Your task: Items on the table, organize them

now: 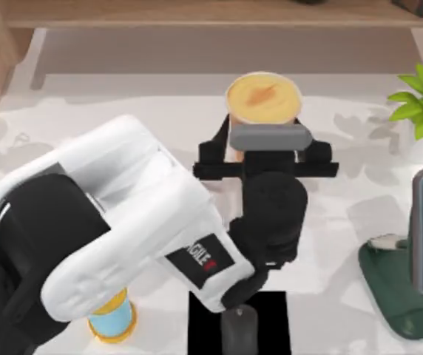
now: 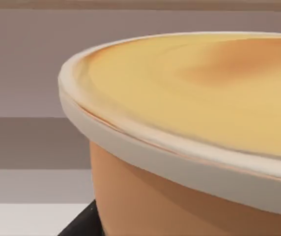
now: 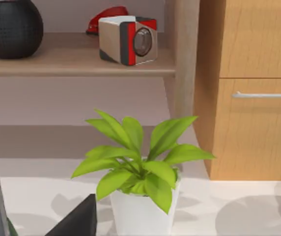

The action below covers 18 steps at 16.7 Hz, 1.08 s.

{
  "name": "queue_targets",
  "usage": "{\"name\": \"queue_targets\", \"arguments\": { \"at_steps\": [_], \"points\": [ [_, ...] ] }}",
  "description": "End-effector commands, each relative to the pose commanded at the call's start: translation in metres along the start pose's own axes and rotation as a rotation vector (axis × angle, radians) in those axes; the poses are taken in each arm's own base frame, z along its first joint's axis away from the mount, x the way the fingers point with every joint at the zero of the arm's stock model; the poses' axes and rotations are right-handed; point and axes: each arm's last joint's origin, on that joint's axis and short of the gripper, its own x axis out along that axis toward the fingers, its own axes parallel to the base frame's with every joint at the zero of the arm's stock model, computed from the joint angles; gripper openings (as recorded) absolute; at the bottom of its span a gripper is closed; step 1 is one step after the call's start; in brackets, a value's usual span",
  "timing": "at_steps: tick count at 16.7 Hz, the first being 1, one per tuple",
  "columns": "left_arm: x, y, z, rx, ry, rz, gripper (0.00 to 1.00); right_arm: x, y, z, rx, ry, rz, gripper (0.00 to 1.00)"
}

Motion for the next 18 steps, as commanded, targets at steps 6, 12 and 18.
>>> {"name": "queue_targets", "arguments": {
  "at_steps": [6,12,18],
  "points": [
    [0.0,0.0,0.003,0.001,0.0,0.0,0.0,0.0,0.0,0.0,0.0,0.0,0.0,1.0],
    [0.031,0.005,0.069,-0.136,-0.124,-0.006,0.0,0.0,0.0,0.0,0.0,0.0,0.0,1.0],
    [0.075,0.044,0.139,-0.169,-0.208,-0.029,0.0,0.0,0.0,0.0,0.0,0.0,0.0,1.0]
  ]
}}
